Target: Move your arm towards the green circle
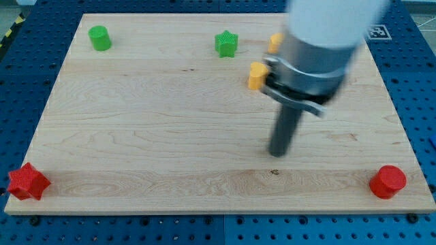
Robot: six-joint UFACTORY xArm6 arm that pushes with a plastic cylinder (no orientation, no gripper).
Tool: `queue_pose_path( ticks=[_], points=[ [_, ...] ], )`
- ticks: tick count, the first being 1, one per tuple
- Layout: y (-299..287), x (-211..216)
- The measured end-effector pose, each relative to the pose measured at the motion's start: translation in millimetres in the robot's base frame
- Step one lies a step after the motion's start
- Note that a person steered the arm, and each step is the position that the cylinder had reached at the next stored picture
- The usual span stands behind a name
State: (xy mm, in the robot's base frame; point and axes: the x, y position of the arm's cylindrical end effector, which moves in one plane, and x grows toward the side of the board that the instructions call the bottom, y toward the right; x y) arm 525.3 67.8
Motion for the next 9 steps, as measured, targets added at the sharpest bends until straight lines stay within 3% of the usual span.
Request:
queue_pose_path(
  ticks=[1,3,4,6,7,9],
  points=[
    [0,0],
    [-109,-50],
    [-110,-49],
    [-201,-82],
    [-201,-82],
    [-202,-177]
  ],
)
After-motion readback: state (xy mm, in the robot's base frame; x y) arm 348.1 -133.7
